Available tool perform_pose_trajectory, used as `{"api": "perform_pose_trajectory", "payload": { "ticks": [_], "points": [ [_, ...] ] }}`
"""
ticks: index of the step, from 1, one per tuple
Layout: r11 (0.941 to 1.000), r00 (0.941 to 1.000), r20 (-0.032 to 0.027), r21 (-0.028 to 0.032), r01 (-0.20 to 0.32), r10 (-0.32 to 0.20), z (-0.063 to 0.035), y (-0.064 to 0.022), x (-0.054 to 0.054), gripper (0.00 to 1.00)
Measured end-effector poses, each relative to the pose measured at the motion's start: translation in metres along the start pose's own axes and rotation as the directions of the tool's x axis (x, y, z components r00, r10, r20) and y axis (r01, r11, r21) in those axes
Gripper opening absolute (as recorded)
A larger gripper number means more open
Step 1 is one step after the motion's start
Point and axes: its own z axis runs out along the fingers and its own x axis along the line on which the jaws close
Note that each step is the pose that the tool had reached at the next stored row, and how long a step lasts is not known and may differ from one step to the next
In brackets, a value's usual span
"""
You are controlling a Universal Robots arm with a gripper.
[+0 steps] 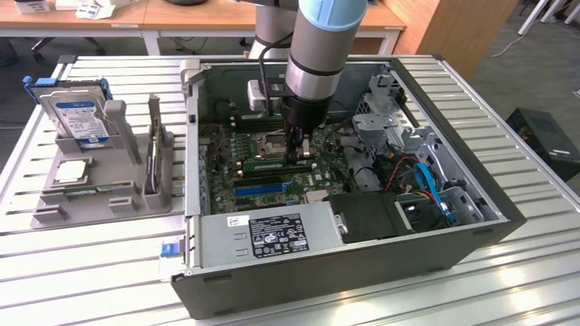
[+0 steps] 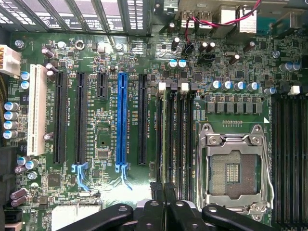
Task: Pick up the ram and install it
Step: 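Insert the ram into the slot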
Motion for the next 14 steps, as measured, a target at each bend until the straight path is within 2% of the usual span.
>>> {"api": "perform_pose_trajectory", "payload": {
  "ticks": [8, 14],
  "points": [
    [1.0000, 1.0000, 0.0039, -0.0002, 0.004, -0.004, 0.0000, 0.0000, 0.0000, 0.12],
    [1.0000, 1.0000, 0.0046, -0.0002, 0.004, -0.004, -0.0001, 0.0000, 0.0000, 0.12]
  ]
}}
